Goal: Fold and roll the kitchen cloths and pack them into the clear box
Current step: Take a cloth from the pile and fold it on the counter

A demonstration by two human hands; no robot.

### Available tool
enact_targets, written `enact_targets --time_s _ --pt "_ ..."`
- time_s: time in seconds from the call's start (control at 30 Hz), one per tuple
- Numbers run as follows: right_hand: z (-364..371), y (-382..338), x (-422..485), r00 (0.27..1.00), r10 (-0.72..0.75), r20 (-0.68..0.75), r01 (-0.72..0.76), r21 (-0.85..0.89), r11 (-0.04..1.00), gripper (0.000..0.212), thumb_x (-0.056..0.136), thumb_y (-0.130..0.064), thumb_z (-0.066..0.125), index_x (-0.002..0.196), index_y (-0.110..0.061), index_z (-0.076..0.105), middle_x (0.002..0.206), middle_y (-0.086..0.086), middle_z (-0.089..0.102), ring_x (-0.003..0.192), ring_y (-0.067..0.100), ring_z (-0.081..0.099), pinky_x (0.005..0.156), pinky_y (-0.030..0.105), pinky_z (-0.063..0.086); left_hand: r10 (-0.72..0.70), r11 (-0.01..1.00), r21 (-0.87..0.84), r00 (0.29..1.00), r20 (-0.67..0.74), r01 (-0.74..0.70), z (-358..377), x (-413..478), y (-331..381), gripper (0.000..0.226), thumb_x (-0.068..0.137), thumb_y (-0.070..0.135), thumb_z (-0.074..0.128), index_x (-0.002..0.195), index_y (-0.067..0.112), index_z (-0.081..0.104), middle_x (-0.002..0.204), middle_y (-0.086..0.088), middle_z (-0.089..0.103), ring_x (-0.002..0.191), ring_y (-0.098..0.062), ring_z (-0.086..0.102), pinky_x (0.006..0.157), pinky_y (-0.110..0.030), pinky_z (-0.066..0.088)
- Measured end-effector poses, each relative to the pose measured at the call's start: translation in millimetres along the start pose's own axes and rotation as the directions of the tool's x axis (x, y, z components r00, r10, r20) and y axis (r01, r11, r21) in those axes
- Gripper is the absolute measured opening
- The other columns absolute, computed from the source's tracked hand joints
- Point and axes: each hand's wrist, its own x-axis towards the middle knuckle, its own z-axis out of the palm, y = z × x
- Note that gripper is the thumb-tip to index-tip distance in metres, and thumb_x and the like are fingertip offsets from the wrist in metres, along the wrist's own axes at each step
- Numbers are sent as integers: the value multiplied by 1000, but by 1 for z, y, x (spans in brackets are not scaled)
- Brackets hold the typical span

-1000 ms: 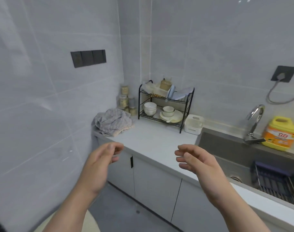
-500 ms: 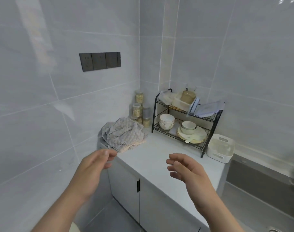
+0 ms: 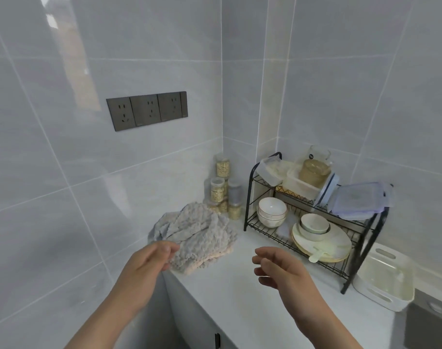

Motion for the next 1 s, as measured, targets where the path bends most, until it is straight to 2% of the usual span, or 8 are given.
enact_targets --time_s 0.13,0.27,0.4,0.6,0.7,0.83,0.9,1.0 --pt "12 -5 53 1000 15 2 -15 -36 999 19 96 -9 54 102 -18 69 96 4 72 87 19 66 86 36 55 -11 999 31 999 30 10 -5 62 -4 23 97 30 54 88 27 74 95 5 73 98 -17 66 94 -39 51" --pt "31 2 113 999 42 -24 -44 -90 995 19 96 -10 54 101 -22 68 101 7 71 94 27 66 86 37 54 -4 994 106 992 130 -10 2 142 -14 17 97 31 55 93 35 71 92 17 71 97 -8 64 86 -28 48" --pt "58 11 177 990 113 -86 -123 -118 985 18 95 -11 55 93 -23 70 103 10 70 89 23 64 88 39 53 7 962 259 959 284 -83 16 240 -38 18 97 31 53 110 33 65 108 24 62 104 8 55 84 -16 41" --pt "100 41 270 960 231 -156 -249 -107 963 15 94 -13 56 93 -13 71 86 3 63 79 17 56 78 33 50 -57 906 396 882 467 -152 42 366 -106 20 96 26 54 106 41 62 111 18 63 100 6 57 80 -14 42" --pt "115 66 308 937 297 -182 -322 -128 938 23 92 -11 54 96 10 60 78 3 53 74 17 47 71 32 41 -48 828 475 807 589 -298 62 409 -139 25 95 22 55 105 43 65 110 20 63 101 0 61 86 -22 48" --pt "133 101 344 894 371 -251 -406 -104 908 24 86 -9 54 96 12 52 78 5 48 73 19 42 69 35 34 -48 749 470 669 742 -467 99 438 -177 32 93 17 56 121 31 64 119 13 65 104 -4 62 89 -25 49" --pt "139 118 355 878 387 -283 -430 -108 897 18 84 -7 53 92 9 58 76 6 50 70 19 44 66 35 37 -68 679 506 641 764 -531 110 445 -196 22 91 18 56 108 28 66 116 10 65 104 -13 62 85 -29 49" --pt "145 134 368 888 369 -274 -414 -127 901 18 87 -4 53 78 -6 68 68 3 56 62 17 46 61 34 41 -51 546 569 654 755 -614 109 450 -212 3 87 21 55 86 21 58 88 6 59 83 -19 59 67 -34 48"
